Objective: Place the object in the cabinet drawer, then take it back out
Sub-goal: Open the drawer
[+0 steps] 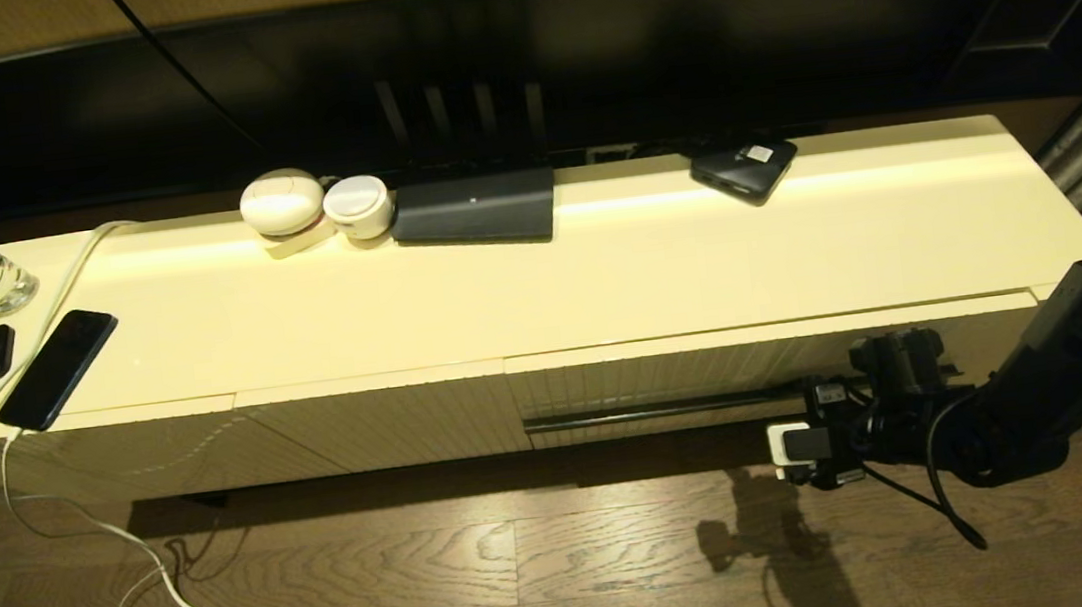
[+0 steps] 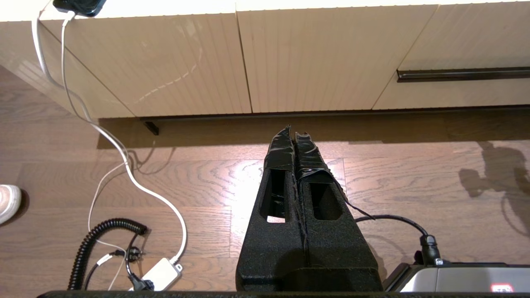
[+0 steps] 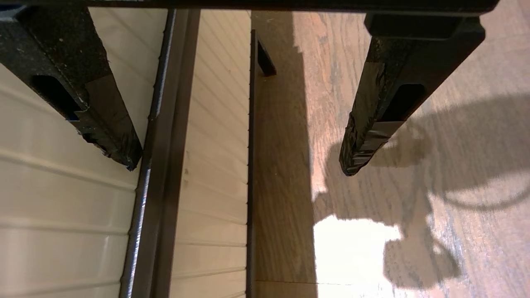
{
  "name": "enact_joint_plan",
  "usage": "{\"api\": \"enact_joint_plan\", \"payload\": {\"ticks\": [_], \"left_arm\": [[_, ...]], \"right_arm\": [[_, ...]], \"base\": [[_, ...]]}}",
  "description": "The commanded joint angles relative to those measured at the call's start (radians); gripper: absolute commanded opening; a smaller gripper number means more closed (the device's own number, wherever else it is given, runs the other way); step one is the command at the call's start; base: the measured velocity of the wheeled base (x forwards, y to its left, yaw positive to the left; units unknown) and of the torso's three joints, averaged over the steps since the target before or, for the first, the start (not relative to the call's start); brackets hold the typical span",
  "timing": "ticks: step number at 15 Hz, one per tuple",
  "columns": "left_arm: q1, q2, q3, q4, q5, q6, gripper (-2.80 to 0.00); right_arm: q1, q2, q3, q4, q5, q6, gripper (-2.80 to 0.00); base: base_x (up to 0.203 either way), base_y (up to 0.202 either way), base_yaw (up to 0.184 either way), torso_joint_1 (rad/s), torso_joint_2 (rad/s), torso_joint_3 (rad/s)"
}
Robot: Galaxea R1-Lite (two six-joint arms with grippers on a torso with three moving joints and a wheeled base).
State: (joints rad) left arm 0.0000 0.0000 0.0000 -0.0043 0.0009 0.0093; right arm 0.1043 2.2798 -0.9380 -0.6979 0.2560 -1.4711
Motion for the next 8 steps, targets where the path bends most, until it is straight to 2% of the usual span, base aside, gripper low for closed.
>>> {"api": "enact_joint_plan", "payload": {"ticks": [1,8], "left_arm": [[0.0,0.0,0.002,0.0,0.001,0.0,-2.8],[0.0,0.0,0.002,0.0,0.0,0.0,-2.8]], "right_arm": [[0.0,0.006,-0.002,-0.005,0.0,-0.008,0.0],[0.001,0.033,0.009,0.001,-0.003,-0.008,0.0]], "base": [[0.0,0.0,0.0,0.0,0.0,0.0],[0.0,0.0,0.0,0.0,0.0,0.0]]}}
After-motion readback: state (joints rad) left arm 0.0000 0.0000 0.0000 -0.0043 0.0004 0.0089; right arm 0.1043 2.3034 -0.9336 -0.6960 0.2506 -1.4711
